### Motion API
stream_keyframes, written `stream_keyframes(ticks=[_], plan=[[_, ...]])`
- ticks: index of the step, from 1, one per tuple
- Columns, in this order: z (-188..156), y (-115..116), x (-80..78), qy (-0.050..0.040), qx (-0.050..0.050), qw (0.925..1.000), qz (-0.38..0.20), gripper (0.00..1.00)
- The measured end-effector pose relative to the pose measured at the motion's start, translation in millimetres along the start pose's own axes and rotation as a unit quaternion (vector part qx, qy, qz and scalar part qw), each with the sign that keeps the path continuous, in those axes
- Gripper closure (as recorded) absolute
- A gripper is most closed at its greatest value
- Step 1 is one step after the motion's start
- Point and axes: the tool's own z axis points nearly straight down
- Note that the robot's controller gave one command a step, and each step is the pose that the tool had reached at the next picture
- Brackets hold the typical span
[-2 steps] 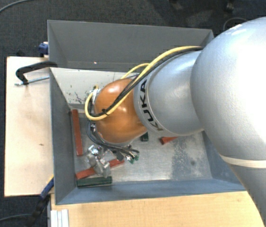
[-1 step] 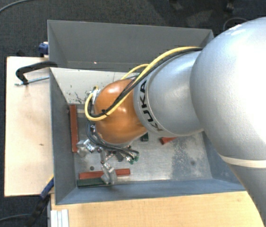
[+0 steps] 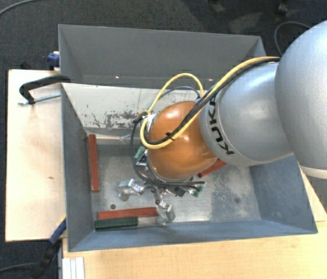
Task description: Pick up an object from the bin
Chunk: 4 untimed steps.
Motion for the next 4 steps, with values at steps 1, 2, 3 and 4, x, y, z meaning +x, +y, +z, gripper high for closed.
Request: stream_keyframes(ticks=[1,2,3,4], plan=[[0.0,-7.9,15.2,-0.0005,0.0,0.995,-0.1,0.0],[-63.9,-133.0,100.7,-0.002,0.005,0.9896,-0.143,0.0],[-32.9,-181.5,63.1,-0.0033,0.003,0.9827,-0.185,0.0],[1.1,-209.3,106.4,0.0001,-0.001,0.9679,-0.251,0.0]])
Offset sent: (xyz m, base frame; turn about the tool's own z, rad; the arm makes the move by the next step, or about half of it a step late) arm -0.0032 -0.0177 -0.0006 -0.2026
